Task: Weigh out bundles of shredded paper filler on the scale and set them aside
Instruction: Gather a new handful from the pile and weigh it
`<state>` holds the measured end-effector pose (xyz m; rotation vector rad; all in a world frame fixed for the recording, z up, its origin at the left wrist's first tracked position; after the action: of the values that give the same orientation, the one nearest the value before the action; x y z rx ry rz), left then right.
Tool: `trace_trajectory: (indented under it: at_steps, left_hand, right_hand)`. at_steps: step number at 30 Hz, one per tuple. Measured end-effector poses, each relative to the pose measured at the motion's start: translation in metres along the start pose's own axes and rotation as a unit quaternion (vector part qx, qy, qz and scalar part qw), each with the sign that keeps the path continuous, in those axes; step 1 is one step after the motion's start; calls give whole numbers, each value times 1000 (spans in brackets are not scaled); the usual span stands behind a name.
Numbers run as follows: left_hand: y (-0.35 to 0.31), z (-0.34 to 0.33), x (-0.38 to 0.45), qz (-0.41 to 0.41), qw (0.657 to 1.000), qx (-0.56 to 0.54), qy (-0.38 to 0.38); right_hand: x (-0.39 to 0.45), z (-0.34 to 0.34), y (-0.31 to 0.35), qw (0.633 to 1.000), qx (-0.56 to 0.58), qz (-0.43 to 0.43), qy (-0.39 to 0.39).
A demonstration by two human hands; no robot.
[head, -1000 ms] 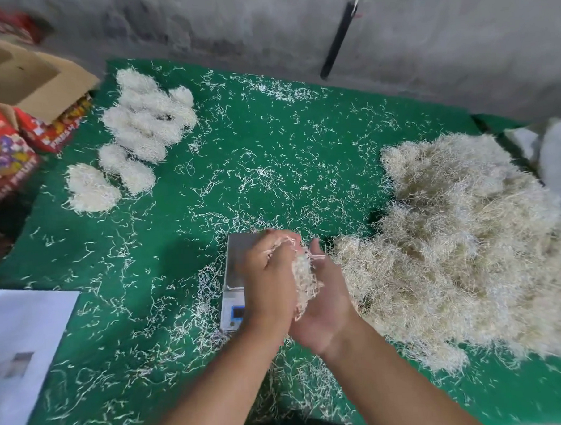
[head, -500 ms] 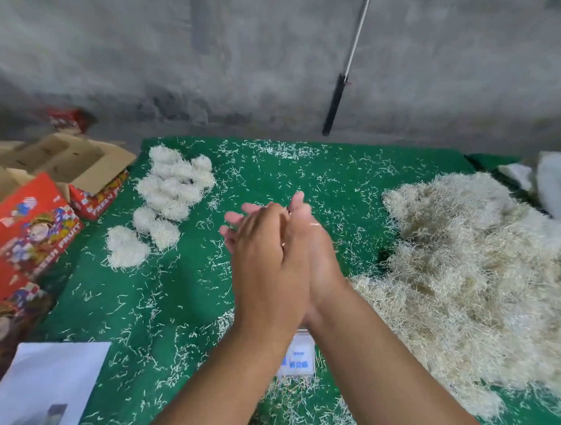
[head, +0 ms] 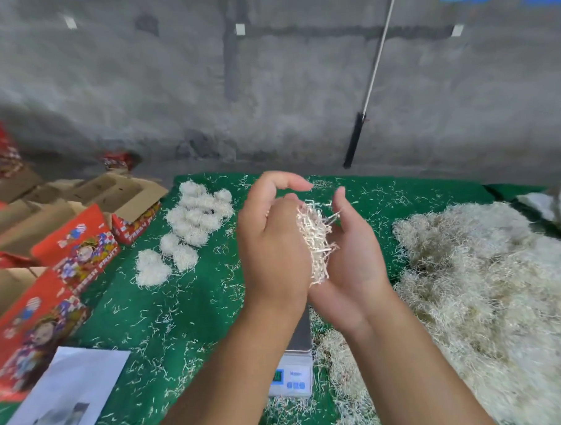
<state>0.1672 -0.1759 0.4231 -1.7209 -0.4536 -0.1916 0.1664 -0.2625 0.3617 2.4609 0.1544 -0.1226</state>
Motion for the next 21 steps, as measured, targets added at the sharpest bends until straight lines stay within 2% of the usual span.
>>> trace_trajectory:
  at_steps: [1,4,10,13,16,21]
  left_hand:
    - [1,-7,-4,19,1000,-14,6]
    - [2,-27,-18,7,999,50,8]
    - [0,-57,-33,-83,972,218,9]
    - [9,-69,-38,-44,961,271,33]
    - [12,-78,-51,-46,953,293,57]
    - [9,-80,-70,-65,929,351,98]
  right_hand:
    - [-3,3,2,1000,10,-3,-1]
    - [-16,6,11,999,44,-11,5]
    - [-40,21,34,999,10,42,-3]
    - [-50,33,43,996,-25,87,-20]
    - [-60,41,50,989,-53,131,-34]
    - [-61,39,39,994,51,90,-30]
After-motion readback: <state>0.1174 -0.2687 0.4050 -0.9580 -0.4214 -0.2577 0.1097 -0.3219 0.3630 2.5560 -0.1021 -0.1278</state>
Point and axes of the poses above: each hand's wrist, its own x-axis towards the middle knuckle, its own z-axis out of the back of the hand, y = z × x, the point moved 8 cm from there along x, towards the middle knuckle, and after that the axes turned 4 degrees about z, right-handed, at the moved point
